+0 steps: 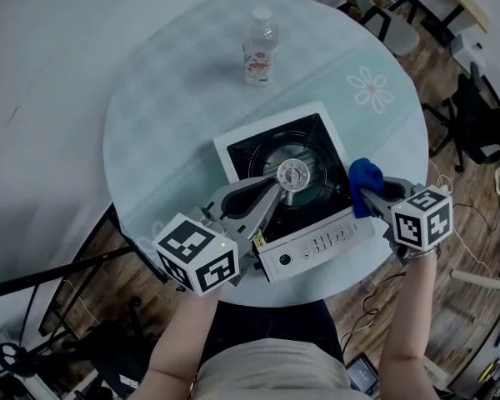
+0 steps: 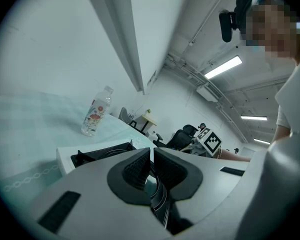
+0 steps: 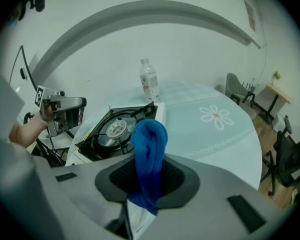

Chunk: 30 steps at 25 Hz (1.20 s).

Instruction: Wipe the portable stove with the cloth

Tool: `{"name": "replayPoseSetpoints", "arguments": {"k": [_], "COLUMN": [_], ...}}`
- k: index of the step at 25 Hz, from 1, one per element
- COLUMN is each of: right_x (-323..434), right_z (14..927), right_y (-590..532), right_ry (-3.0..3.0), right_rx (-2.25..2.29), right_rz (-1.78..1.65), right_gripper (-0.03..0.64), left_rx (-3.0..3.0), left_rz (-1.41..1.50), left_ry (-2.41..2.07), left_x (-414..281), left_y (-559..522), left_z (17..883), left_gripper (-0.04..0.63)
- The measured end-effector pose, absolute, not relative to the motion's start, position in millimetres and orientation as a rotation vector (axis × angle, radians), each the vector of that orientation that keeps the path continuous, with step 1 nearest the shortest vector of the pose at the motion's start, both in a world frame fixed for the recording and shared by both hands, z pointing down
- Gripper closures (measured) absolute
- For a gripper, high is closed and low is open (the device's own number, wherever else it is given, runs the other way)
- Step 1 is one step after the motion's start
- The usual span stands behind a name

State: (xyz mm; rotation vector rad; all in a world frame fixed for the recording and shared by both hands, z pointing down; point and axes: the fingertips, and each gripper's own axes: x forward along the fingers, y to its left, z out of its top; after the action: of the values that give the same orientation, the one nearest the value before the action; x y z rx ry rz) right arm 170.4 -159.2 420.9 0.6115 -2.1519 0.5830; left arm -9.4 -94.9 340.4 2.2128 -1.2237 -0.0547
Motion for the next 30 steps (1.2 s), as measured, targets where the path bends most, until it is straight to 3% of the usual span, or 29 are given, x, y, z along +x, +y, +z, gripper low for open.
{"name": "replayPoseSetpoints", "arguments": {"k": [15,30], "right_x": [36.7,-96.3], "right_z": [338.9,331.7], "right_y": [-173.6,-183.1], "right_ry": [-2.362,-2.414], "right_rx": [0.389,0.065], "right_rz": [0.326,0.176], "right_gripper": [0.517,0.517], "left_rx": [2.184,2.072], "left_rz": [-0.089,-0.169], "left_ry": [-1.293,-1.428], "left_x": [-67.2,-120.8], "left_y": [-87.9,-99.3], "left_z": [334.7,346.2], "left_gripper": [0.557,0.557]}}
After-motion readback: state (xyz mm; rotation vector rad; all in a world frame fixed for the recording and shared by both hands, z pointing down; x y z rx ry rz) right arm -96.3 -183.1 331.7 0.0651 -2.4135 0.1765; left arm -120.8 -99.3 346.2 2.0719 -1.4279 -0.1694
